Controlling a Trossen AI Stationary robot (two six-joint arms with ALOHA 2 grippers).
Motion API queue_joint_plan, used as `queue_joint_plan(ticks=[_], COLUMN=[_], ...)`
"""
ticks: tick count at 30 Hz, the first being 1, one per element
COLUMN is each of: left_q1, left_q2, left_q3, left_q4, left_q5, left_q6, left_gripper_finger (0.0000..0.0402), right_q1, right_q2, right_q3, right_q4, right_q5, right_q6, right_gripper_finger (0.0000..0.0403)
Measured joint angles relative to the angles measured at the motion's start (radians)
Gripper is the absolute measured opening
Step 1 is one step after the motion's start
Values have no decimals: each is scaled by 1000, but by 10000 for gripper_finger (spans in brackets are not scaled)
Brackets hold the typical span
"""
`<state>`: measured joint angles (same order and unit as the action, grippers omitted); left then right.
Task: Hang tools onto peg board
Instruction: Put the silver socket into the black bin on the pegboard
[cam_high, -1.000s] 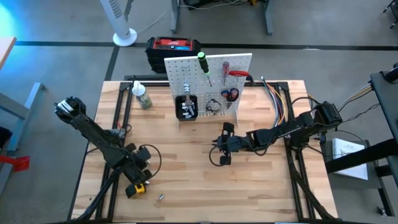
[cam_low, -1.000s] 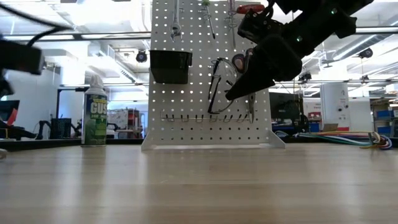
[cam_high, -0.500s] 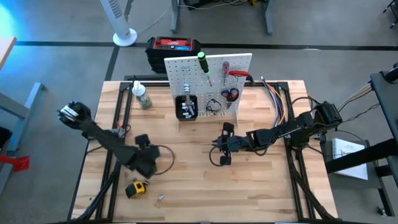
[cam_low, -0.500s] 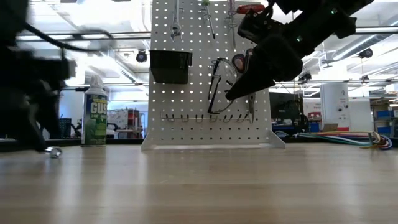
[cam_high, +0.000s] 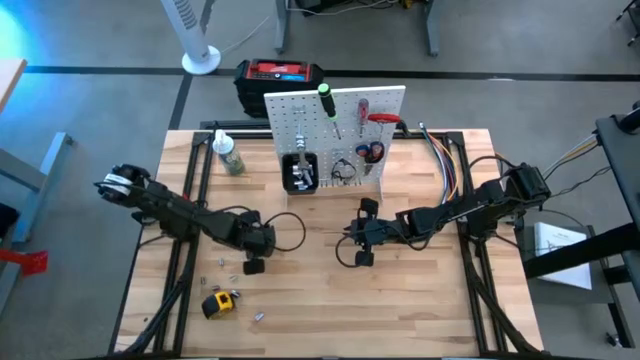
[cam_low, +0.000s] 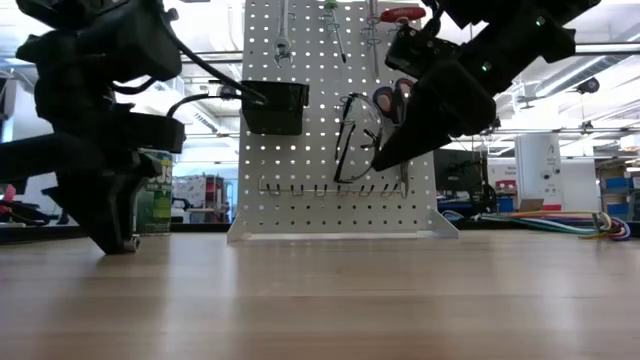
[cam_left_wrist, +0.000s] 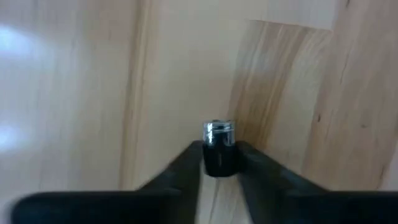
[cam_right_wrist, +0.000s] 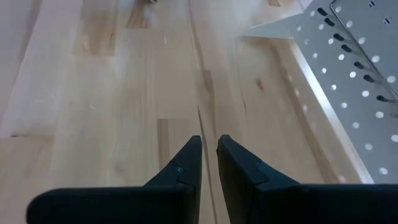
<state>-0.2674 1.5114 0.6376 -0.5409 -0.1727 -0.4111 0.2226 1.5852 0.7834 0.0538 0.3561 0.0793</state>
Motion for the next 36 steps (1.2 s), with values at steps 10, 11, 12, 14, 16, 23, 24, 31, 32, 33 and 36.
queue_joint_plan(ticks=[10,11,12,14,16,23,24,31,32,33,36], left_q1=[-2,-9,-17,-37,-56,-75,-73,5,22,37,78], left_q2=[-1,-6,-11,-23,-59,-158,-163,-156,-152,-147,-142], left_q3=[8,17,34,69,122,331,362,519,534,549,608], left_q4=[24,15,-4,-28,-36,-176,-210,-250,-250,-254,-264], left_q5=[-15,-17,-23,-46,-92,-311,-346,-449,-449,-448,-457], left_q6=[-54,-70,-81,-98,-118,-176,-174,-64,-51,-39,-7], left_gripper_finger=[48,47,47,47,47,49,49,52,52,52,53], right_q1=[0,0,0,0,0,8,11,18,18,18,18], right_q2=[0,0,0,0,0,0,0,0,0,0,0], right_q3=[0,0,0,-1,-1,-1,-1,-1,-1,-1,-1], right_q4=[2,2,2,2,2,2,2,2,2,2,1], right_q5=[0,0,0,0,0,0,0,1,1,1,1], right_q6=[13,14,14,14,16,44,45,46,46,45,50], right_gripper_finger=[37,37,37,37,37,37,37,37,37,37,37])
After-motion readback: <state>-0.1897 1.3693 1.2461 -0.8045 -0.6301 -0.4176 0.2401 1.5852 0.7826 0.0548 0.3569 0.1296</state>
